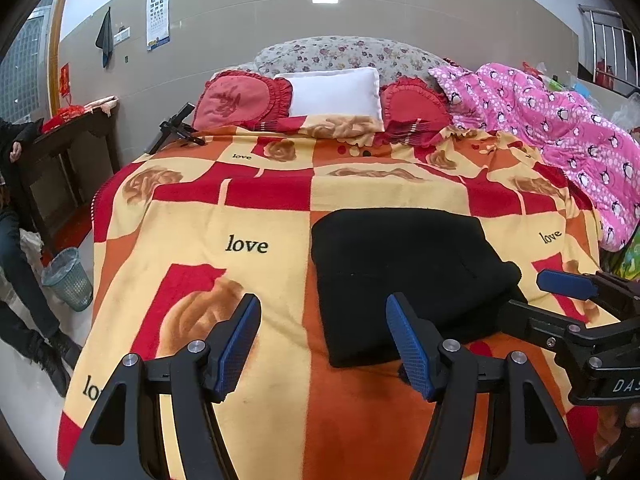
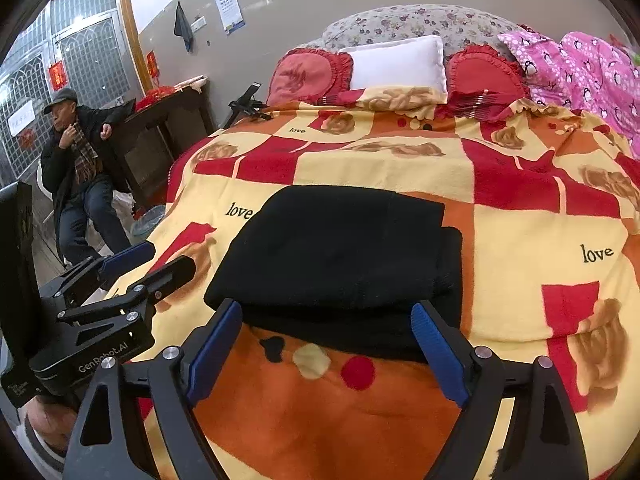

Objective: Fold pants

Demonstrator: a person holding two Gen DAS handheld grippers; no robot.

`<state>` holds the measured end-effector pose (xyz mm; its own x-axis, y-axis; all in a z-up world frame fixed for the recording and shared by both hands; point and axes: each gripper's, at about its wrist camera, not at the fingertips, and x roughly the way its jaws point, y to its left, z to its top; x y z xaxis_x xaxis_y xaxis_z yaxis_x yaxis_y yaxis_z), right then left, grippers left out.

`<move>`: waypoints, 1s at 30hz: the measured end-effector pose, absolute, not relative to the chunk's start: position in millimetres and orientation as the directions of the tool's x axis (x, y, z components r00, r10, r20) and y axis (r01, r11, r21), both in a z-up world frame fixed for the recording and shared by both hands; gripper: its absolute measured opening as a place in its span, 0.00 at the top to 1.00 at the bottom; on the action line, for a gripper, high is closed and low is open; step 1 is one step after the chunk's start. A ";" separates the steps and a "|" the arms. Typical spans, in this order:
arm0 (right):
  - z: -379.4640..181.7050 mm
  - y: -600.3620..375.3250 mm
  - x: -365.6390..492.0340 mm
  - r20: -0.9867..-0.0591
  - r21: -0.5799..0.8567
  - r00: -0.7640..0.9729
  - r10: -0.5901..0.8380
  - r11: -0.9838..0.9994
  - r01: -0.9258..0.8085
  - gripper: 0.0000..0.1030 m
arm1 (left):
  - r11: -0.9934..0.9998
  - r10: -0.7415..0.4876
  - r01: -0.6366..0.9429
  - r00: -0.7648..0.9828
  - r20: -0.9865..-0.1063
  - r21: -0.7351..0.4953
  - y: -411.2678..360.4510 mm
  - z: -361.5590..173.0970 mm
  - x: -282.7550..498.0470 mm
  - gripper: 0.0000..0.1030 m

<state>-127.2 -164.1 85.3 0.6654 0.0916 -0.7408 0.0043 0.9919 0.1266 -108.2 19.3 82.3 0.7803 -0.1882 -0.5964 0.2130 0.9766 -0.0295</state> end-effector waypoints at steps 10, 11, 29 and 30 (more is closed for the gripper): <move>82.3 -166.5 -125.6 -0.754 0.124 0.652 0.087 0.992 0.010 0.15 | 0.975 -0.191 0.220 0.777 -0.600 -0.027 13.2 80.6 -107.1 0.37; 81.8 -166.9 -125.3 -0.755 0.123 0.650 0.086 0.992 0.011 0.15 | 0.975 -0.193 0.221 0.776 -0.601 -0.028 12.6 80.2 -107.5 0.37; 74.8 -172.9 -123.1 -0.766 0.130 0.637 0.087 0.991 0.021 0.14 | 0.977 -0.187 0.212 0.784 -0.592 -0.029 9.8 79.4 -112.6 0.24; 74.7 -173.0 -122.9 -0.766 0.130 0.637 0.087 0.991 0.021 0.14 | 0.976 -0.190 0.215 0.784 -0.591 -0.030 9.8 79.8 -113.1 0.24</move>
